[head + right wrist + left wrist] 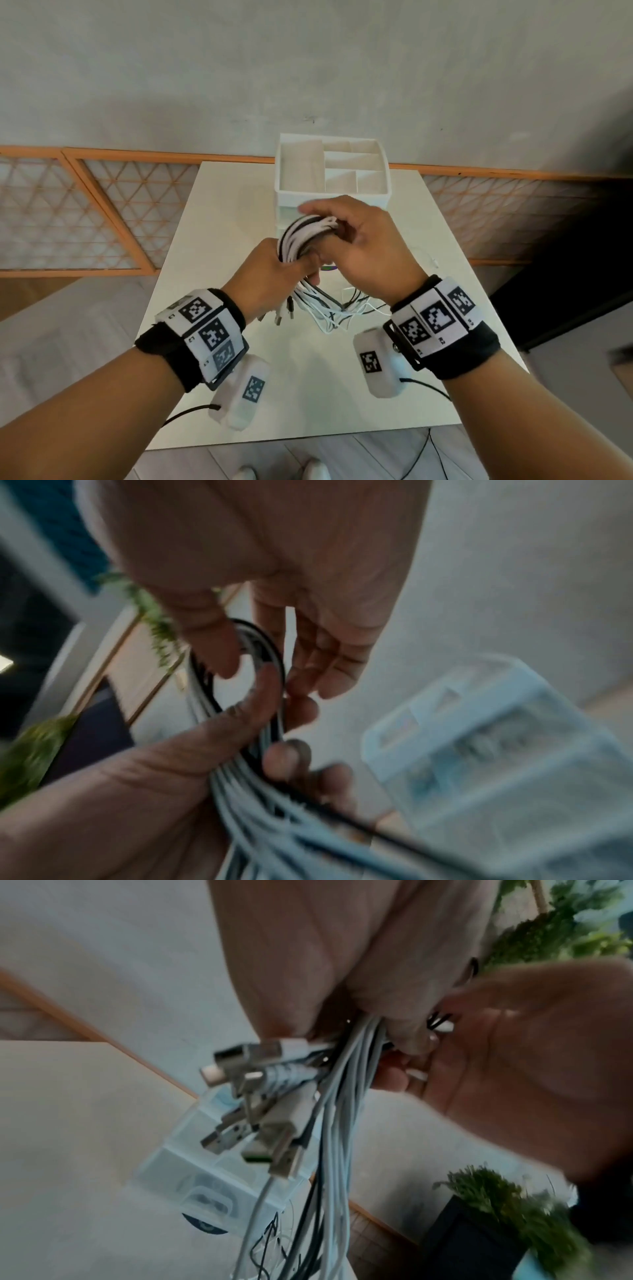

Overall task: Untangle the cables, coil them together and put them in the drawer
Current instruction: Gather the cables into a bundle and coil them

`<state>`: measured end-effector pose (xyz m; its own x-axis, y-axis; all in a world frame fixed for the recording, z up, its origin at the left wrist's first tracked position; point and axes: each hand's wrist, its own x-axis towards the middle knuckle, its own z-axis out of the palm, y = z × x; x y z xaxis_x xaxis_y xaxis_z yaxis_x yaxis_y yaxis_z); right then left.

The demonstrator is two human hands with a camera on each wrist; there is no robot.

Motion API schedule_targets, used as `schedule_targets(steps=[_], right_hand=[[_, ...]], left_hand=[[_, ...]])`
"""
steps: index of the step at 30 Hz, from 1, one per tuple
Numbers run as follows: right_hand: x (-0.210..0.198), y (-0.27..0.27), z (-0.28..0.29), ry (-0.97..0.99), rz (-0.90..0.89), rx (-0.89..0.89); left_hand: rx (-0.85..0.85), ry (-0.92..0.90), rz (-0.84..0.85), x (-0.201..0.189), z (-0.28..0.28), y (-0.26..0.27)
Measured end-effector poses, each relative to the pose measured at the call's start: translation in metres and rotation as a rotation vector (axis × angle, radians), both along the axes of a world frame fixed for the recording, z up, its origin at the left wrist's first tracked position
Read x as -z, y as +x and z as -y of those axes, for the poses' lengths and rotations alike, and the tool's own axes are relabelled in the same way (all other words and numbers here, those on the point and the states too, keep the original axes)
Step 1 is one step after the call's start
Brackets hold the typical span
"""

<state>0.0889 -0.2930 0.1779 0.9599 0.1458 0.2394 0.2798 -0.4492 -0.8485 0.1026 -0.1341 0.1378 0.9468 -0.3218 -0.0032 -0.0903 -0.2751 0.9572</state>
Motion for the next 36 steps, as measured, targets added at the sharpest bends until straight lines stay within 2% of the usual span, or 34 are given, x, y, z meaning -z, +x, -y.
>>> schedule_targets(steps=[1, 2, 5, 9, 11, 13, 16, 19, 22, 25, 28, 30, 32, 34, 36], right_hand=[[0.006, -0.001, 0.004, 0.066, -0.078, -0.042], [0.015, -0.002, 0.007, 0.031, -0.132, -0.088], [0.054, -0.009, 0.010, -0.291, -0.249, -0.203], [0.114, -0.014, 0.010, -0.418, -0.354, -0.032], [0.134, -0.013, 0.020, -0.421, -0.456, 0.056], [0.144, -0.012, 0.030, -0.483, -0.460, 0.120], [0.142, -0.004, 0.040, -0.597, -0.404, 0.177], [0.124, 0.007, 0.056, -0.688, -0.399, 0.268], [0.099, 0.015, 0.066, -0.715, -0.393, 0.330], [0.081, 0.022, 0.062, -0.658, -0.314, 0.376], [0.073, 0.027, 0.051, -0.624, -0.252, 0.387], [0.069, 0.029, 0.049, -0.602, -0.264, 0.425], [0.064, 0.031, 0.052, -0.648, -0.294, 0.400], [0.056, 0.029, 0.056, -0.722, -0.323, 0.239], [0.048, 0.019, 0.049, -0.801, -0.300, -0.024]], left_hand=[[0.007, -0.047, 0.005, -0.001, -0.002, 0.001], [0.002, -0.086, 0.011, -0.001, -0.005, 0.003], [-0.015, -0.219, 0.000, -0.002, -0.009, 0.005], [-0.017, -0.469, -0.116, -0.010, -0.004, 0.005], [0.004, -0.513, -0.148, -0.012, -0.004, 0.006], [0.037, -0.516, -0.207, -0.012, -0.004, 0.004], [0.051, -0.413, -0.317, -0.009, -0.005, -0.001], [0.135, -0.161, -0.379, -0.007, -0.007, -0.007], [0.143, 0.195, -0.266, 0.002, -0.007, -0.008], [0.121, 0.461, -0.100, 0.013, -0.004, -0.005], [0.154, 0.647, -0.105, 0.020, 0.000, -0.002], [0.165, 0.660, -0.136, 0.019, 0.001, -0.001], [0.124, 0.576, -0.180, 0.018, 0.000, 0.001], [0.030, 0.359, -0.239, 0.015, -0.005, 0.004], [-0.047, 0.207, -0.241, 0.005, -0.006, 0.009]])
